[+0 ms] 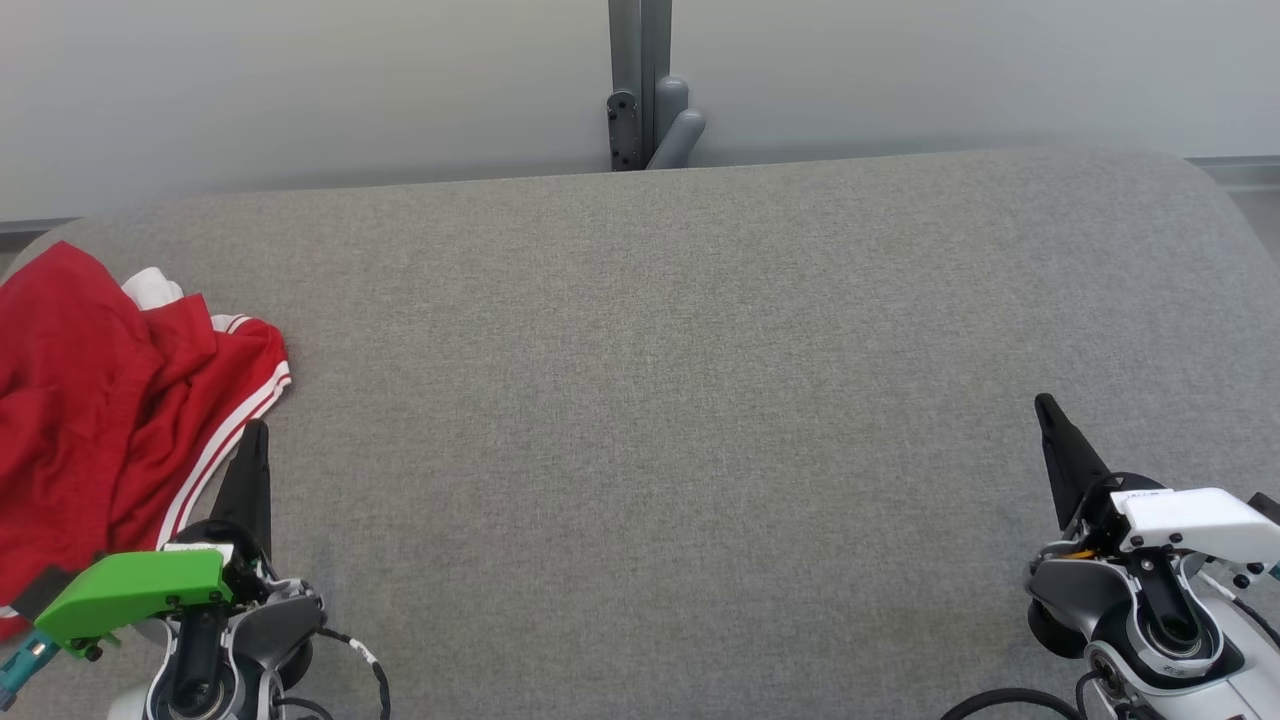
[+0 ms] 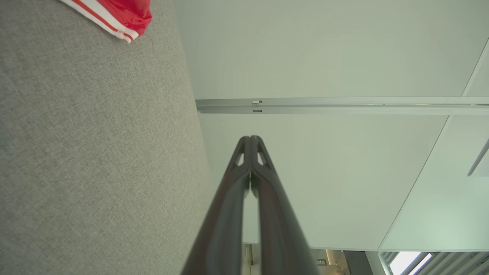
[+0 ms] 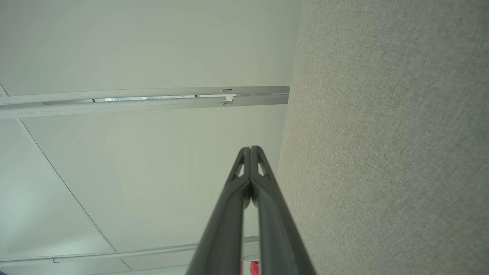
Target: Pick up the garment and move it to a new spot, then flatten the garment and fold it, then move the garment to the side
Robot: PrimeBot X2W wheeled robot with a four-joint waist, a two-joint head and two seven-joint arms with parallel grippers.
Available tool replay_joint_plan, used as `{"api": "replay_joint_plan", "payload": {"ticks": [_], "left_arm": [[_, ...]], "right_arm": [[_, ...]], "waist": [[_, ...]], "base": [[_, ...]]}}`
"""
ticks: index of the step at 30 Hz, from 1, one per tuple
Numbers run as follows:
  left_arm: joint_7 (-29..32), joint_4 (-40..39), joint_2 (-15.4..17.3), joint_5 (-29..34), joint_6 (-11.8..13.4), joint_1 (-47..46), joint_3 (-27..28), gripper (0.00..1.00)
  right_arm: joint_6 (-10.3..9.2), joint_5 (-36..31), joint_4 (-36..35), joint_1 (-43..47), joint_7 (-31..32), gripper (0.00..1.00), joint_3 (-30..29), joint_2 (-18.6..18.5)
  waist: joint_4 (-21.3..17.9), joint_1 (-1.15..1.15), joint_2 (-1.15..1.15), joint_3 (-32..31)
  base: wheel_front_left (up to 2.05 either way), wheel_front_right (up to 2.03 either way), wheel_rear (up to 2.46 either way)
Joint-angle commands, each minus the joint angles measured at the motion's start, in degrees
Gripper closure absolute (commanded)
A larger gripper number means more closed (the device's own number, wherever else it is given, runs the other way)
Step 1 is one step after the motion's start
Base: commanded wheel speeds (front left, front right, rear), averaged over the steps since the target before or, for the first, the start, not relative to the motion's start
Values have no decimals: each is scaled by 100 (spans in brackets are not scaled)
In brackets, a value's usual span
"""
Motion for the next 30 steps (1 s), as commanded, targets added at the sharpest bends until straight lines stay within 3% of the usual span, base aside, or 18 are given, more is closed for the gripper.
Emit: {"api": "replay_joint_plan", "payload": {"ticks": [1,30], "left_arm": [[18,-9,0,45,7,-77,5,100],[19,-9,0,47,7,-77,6,100]], "right_arm": [[2,12,-21,-45,-17,100,1,-15],[2,10,-21,-45,-19,100,3,-17]], "waist": [[0,0,0,0],[0,0,0,0]], "base": [[0,0,0],[0,0,0]]}}
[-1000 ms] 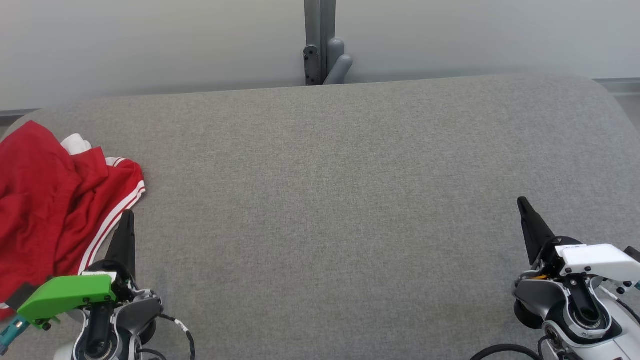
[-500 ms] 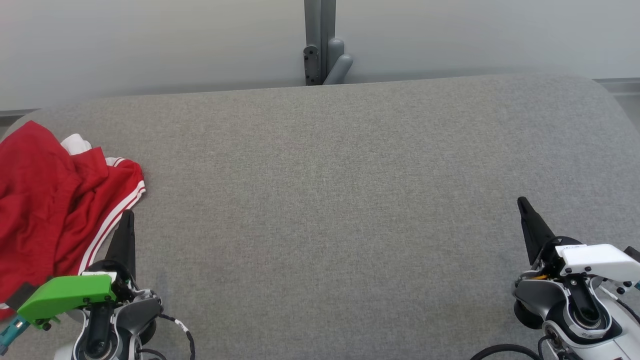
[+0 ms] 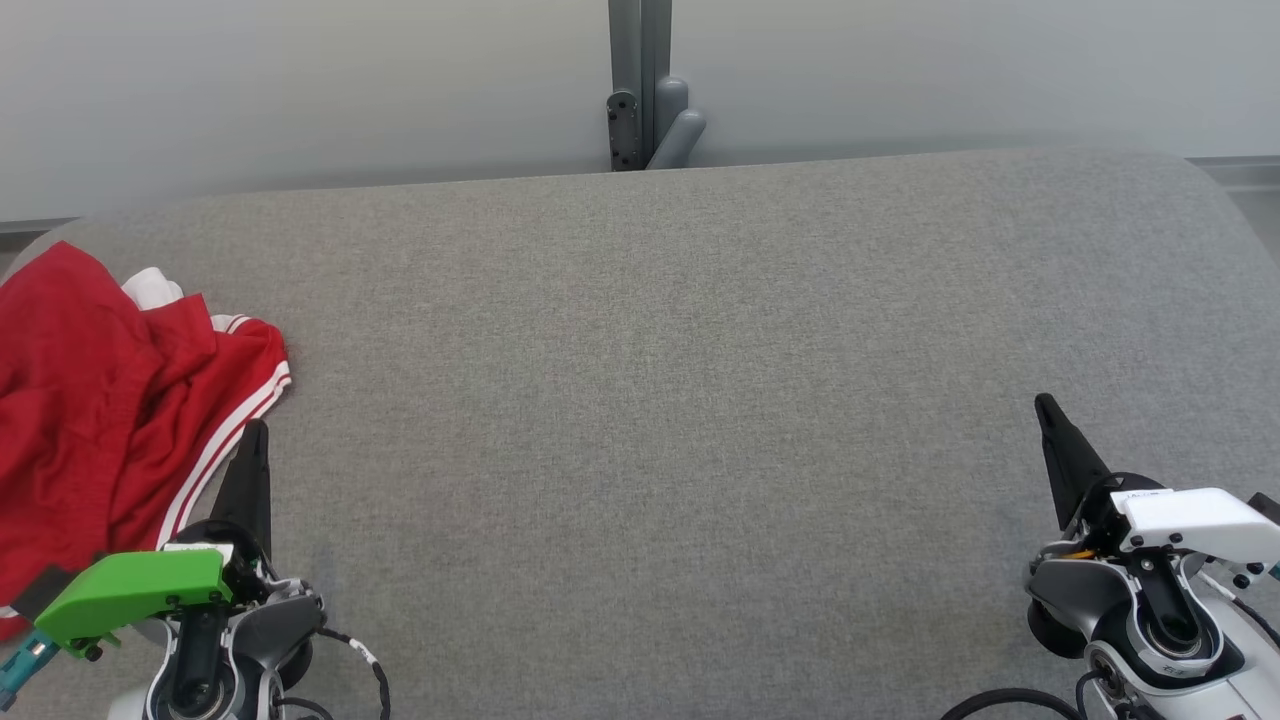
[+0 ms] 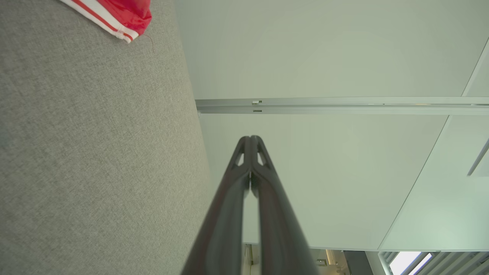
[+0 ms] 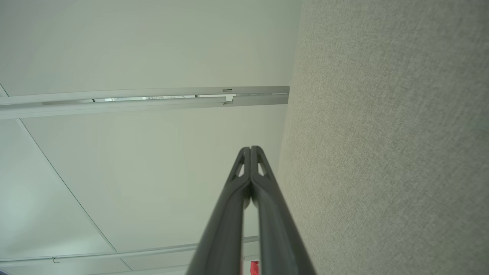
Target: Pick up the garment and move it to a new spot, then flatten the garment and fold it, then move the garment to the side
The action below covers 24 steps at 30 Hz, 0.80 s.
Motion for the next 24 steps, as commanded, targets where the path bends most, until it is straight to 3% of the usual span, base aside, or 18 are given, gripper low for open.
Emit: {"api": "replay_joint_plan", "payload": {"ticks": [1,7,8,9,10,16,24], "left_arm": [[19,-9,1,47,7,-77,5,100],[19,-9,1,47,7,-77,5,100],[-2,5,0,1,-1,2,-1,0],[-6,38,-7,0,-3,28,-4,100],[-16,74,-13,3,-5,60,-11,0],[-168,38,-11,80,-41,133,-127,0],[-392,14,-9,552,-95,221,-237,0]], "right_arm": [[2,5,-20,-45,-19,100,3,-17],[2,5,-20,-45,-19,100,2,-17],[0,-1,5,1,0,0,3,2],[0,-3,35,27,-1,100,12,23],[-1,-12,59,59,-1,0,19,51],[-1,-267,27,140,-14,0,-78,168],[-1,-1231,-89,254,-33,0,-271,347]], "waist": [[0,0,0,0],[0,0,0,0],[0,0,0,0],[0,0,0,0],[0,0,0,1],[1,0,10,-7],[-8,0,0,9]], "base": [[0,0,0],[0,0,0],[0,0,0],[0,0,0],[0,0,0],[0,0,0],[0,0,0]]}}
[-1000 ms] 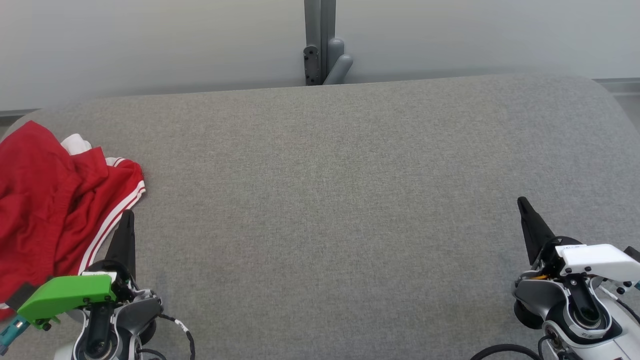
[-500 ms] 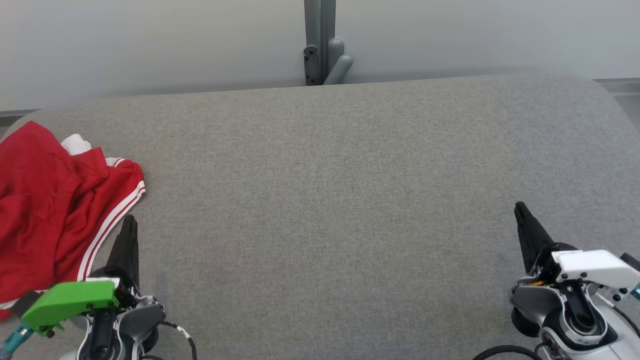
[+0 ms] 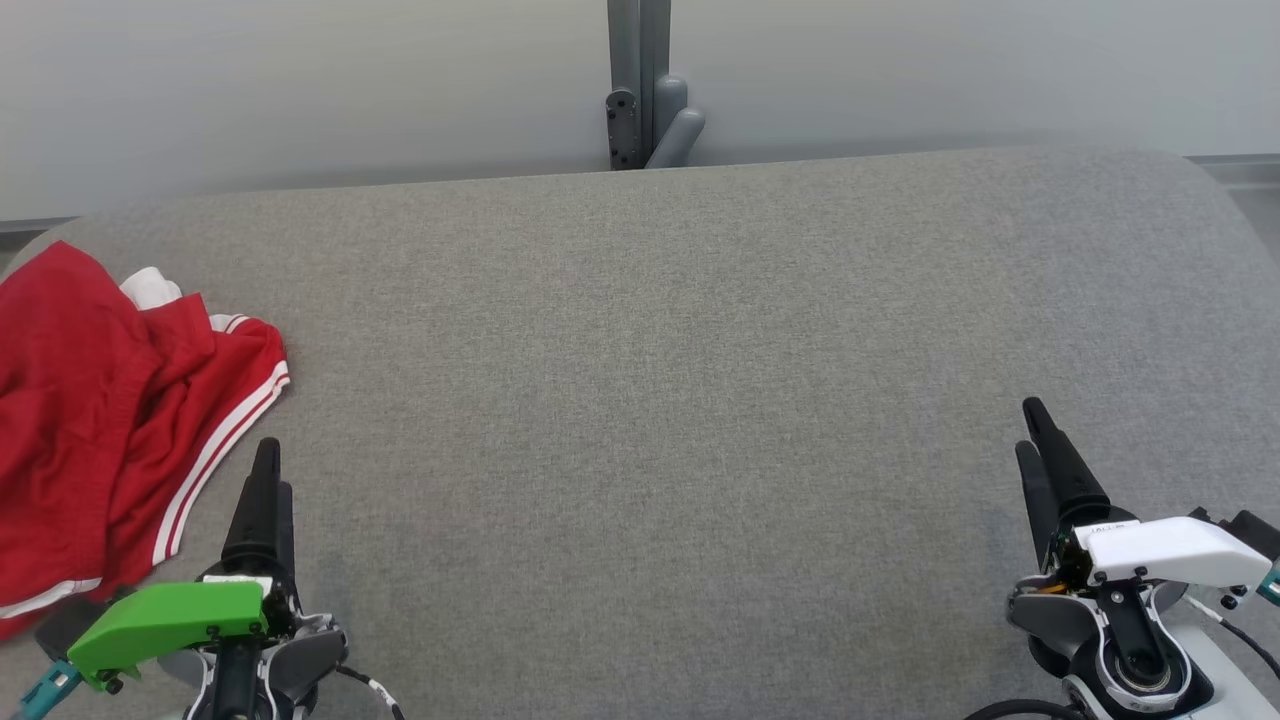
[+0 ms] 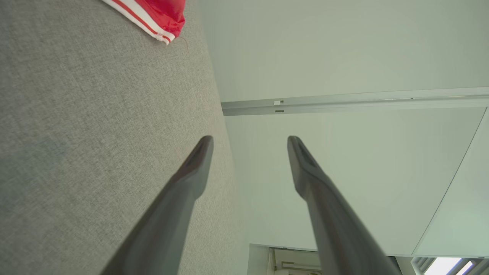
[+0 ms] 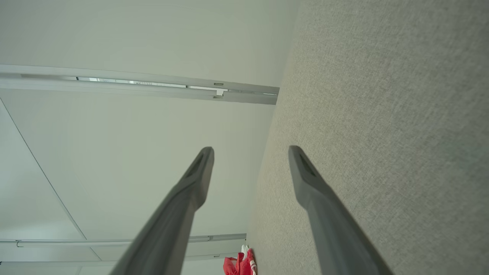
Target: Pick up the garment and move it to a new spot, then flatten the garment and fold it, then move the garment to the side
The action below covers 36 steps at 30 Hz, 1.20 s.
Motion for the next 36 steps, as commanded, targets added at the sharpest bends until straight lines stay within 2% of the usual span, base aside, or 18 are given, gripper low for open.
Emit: {"api": "replay_joint_plan", "payload": {"ticks": [1,12,16,25,36], "left_arm": [[-61,-104,31,227,-45,-48,-39,0],[-330,-173,35,1441,-32,42,-172,0],[-443,-175,62,2324,2,92,-254,0],[-633,-155,81,3511,55,233,-308,0],[-823,-102,124,4504,103,389,-343,0]], "right_arm": [[2,-335,-134,-26,-34,0,-114,1],[2,-2325,-368,86,-58,0,-439,200],[2,-3238,-381,110,-68,0,-555,235],[2,-4429,-298,144,-82,0,-815,365],[3,-5564,-130,206,-99,0,-1036,457]], "waist": [[-2,0,-2,2],[-23,0,-2,7],[-47,0,-2,11],[-95,0,-2,10],[-120,0,-2,4]], "base": [[0,0,0],[0,0,0],[0,0,0],[0,0,0],[0,0,0]]}}
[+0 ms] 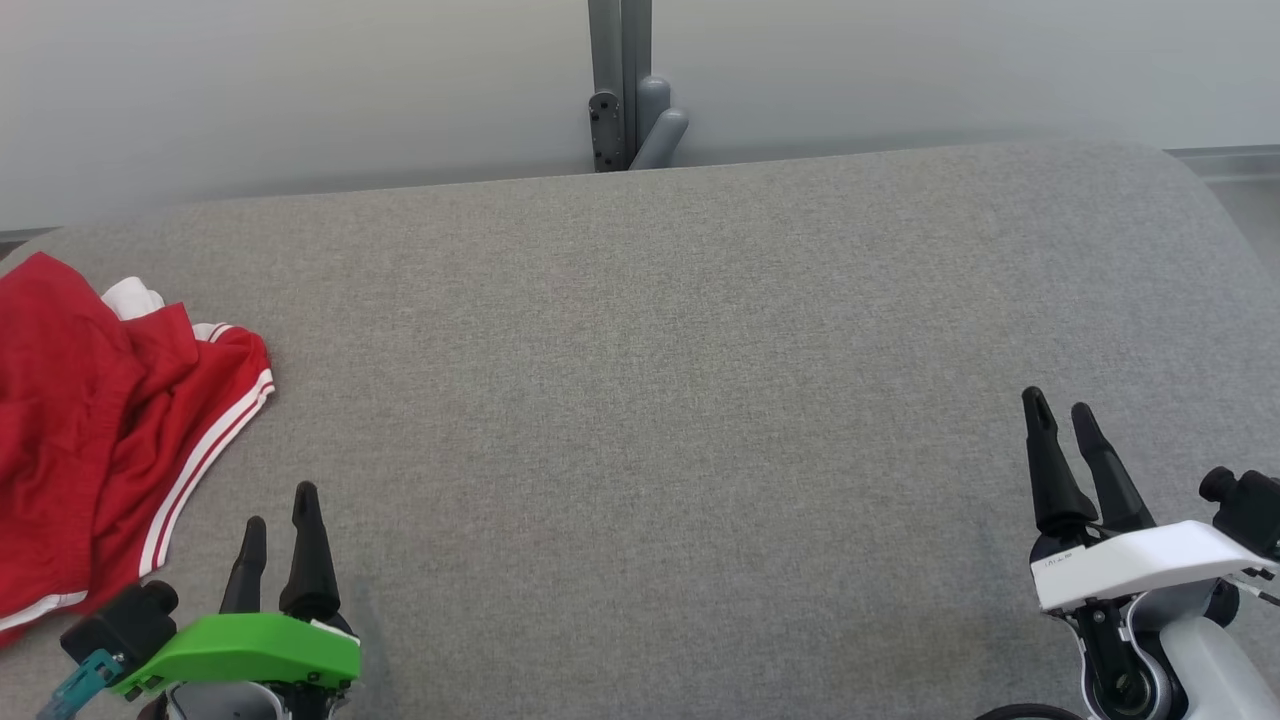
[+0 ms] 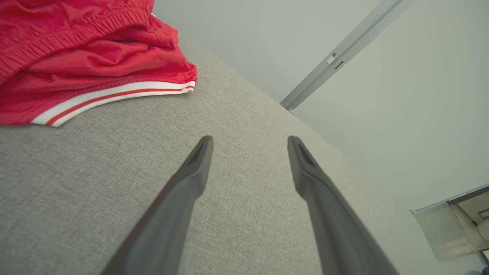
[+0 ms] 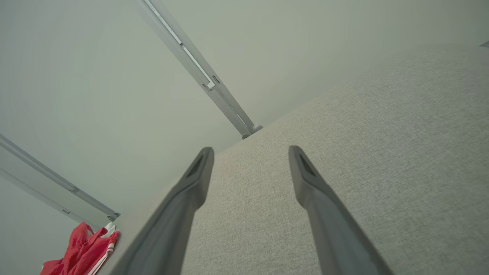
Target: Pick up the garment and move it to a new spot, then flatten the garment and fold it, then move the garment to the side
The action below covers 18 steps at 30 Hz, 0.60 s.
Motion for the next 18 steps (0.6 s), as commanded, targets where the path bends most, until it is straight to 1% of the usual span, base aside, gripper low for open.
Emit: {"api": "replay_joint_plan", "payload": {"ticks": [1,5,18], "left_arm": [[-48,-57,66,180,19,15,-18,0],[-138,-7,102,565,47,57,-10,0],[-344,-62,193,1526,105,158,-99,0]], "right_arm": [[2,-200,-38,-11,-33,0,-78,-25],[2,-667,1,21,-40,0,-177,39],[2,-1803,95,64,-59,0,-378,198]], "waist": [[-1,0,0,-1],[-4,0,0,-4],[10,0,0,3]], "base": [[0,0,0],[0,0,0],[0,0,0]]}}
